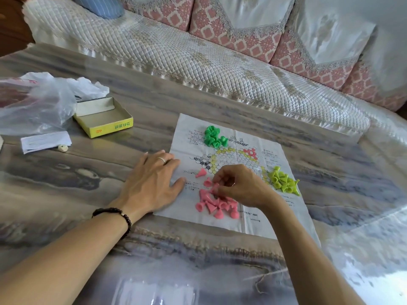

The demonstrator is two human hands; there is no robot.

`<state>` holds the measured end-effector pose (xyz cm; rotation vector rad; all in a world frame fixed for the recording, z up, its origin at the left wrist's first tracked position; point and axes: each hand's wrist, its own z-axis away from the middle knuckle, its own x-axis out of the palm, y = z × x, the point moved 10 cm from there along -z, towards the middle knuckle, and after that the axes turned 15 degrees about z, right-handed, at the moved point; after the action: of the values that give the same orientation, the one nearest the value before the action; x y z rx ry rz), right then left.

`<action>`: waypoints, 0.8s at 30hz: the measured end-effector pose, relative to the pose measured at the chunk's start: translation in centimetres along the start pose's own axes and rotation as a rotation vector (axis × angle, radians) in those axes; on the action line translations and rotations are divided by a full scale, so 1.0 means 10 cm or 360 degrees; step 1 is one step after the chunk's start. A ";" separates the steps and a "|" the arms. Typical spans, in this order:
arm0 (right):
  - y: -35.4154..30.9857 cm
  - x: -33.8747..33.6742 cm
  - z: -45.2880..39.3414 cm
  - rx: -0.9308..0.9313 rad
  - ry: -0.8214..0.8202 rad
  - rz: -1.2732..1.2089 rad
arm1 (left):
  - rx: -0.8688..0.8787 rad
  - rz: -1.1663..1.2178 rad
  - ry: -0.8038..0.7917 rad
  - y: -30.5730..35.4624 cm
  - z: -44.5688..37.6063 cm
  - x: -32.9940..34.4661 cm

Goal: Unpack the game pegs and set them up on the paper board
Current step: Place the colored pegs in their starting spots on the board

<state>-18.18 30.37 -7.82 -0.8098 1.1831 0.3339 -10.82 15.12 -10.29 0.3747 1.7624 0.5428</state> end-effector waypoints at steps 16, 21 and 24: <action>0.41 -0.41 0.02 0.0298 0.0544 -0.0166 | 0.0005 -0.0023 -0.0012 0.00 0.01 0.00; 0.38 -0.35 0.01 0.0231 0.0598 -0.0009 | 0.0002 -0.0022 -0.0014 0.01 0.01 0.00; 0.38 -0.30 -0.03 0.0264 0.0527 -0.0062 | 0.0005 -0.0025 -0.0020 0.01 0.02 0.00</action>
<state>-21.91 33.26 -6.56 -0.7596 1.4807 0.0673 -10.63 15.22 -10.26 0.3659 1.7529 0.5256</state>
